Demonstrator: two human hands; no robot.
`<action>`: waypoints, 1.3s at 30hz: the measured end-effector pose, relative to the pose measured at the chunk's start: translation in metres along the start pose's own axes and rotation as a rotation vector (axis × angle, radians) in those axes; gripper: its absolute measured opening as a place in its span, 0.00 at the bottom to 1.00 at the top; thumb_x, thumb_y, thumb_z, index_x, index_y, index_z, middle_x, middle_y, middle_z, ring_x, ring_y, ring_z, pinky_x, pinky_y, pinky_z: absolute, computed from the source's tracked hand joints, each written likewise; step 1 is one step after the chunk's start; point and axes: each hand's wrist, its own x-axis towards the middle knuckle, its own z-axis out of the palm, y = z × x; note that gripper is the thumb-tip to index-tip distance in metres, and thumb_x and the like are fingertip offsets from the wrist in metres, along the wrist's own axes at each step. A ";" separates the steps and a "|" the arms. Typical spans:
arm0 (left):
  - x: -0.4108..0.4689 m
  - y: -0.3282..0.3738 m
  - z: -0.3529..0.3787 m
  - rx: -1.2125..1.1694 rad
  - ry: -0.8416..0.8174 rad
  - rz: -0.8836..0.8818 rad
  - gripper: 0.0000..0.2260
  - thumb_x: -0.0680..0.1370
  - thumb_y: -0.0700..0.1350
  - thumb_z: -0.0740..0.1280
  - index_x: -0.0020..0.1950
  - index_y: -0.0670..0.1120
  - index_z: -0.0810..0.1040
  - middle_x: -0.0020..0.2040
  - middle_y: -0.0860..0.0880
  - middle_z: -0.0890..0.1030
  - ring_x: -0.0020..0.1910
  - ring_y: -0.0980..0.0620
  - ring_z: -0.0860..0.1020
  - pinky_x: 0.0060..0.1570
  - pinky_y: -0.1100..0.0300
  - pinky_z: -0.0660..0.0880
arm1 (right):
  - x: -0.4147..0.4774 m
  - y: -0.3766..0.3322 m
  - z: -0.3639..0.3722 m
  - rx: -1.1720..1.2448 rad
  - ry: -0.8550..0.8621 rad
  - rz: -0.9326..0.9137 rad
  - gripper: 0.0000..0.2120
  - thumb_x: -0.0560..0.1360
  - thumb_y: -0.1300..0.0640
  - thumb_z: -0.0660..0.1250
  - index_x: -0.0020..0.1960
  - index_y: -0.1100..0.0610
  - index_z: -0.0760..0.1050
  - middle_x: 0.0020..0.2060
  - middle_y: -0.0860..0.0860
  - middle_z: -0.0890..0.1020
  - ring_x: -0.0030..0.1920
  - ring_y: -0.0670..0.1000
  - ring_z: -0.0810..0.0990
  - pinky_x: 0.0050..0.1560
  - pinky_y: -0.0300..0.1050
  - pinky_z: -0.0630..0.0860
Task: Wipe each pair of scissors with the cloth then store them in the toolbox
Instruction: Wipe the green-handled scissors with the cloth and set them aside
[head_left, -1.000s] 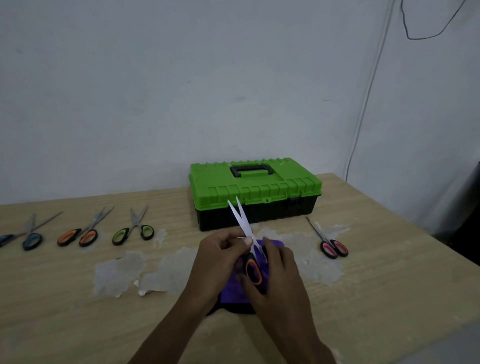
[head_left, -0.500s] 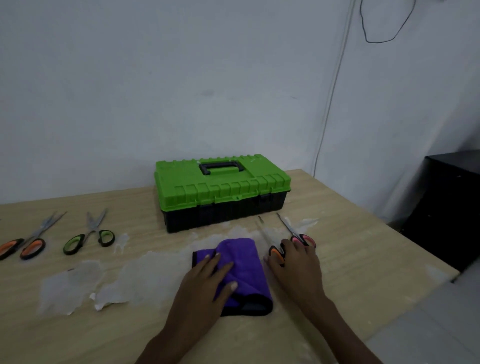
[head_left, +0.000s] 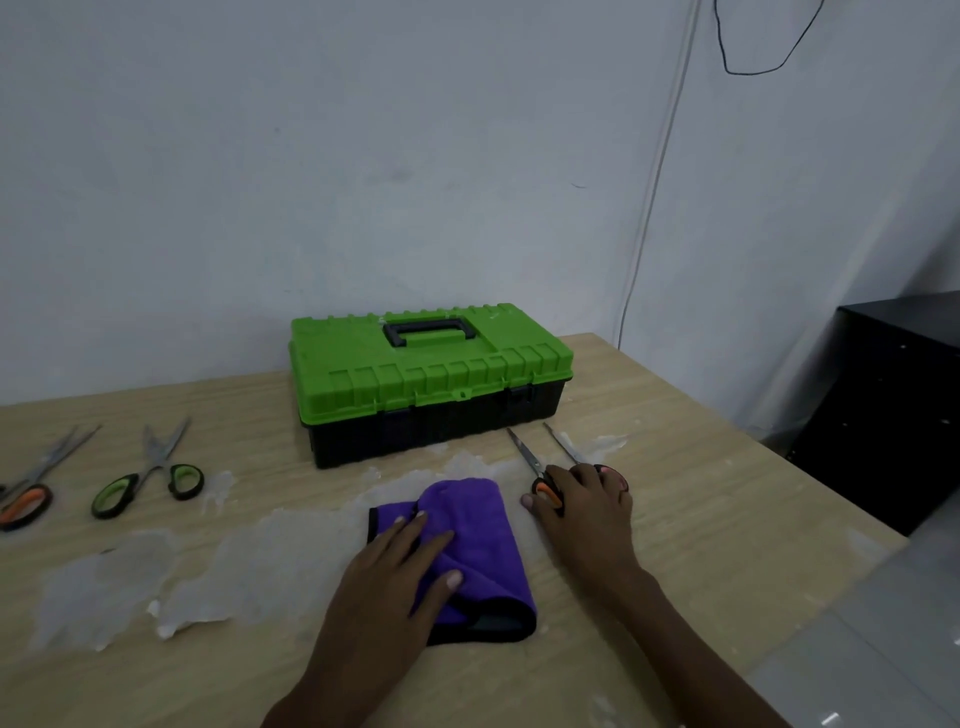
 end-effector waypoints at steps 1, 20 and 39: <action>0.000 0.000 0.000 0.000 -0.002 0.000 0.52 0.58 0.77 0.22 0.77 0.65 0.54 0.80 0.60 0.49 0.79 0.57 0.48 0.76 0.56 0.50 | 0.001 0.002 0.001 0.021 -0.004 -0.004 0.24 0.75 0.36 0.59 0.65 0.48 0.71 0.63 0.50 0.73 0.65 0.55 0.66 0.64 0.53 0.64; -0.012 -0.005 -0.027 -0.370 0.091 0.033 0.17 0.82 0.52 0.61 0.71 0.58 0.71 0.71 0.59 0.71 0.69 0.62 0.67 0.70 0.65 0.62 | -0.011 -0.053 -0.005 0.151 0.108 -0.229 0.25 0.75 0.39 0.53 0.63 0.51 0.76 0.62 0.53 0.77 0.60 0.59 0.70 0.60 0.57 0.69; -0.065 -0.197 -0.110 -0.414 0.698 -0.362 0.14 0.80 0.33 0.61 0.59 0.45 0.81 0.56 0.49 0.83 0.54 0.56 0.79 0.52 0.80 0.67 | -0.023 -0.328 0.086 0.212 -0.156 -0.662 0.19 0.77 0.53 0.58 0.68 0.54 0.68 0.60 0.53 0.75 0.56 0.56 0.73 0.53 0.50 0.71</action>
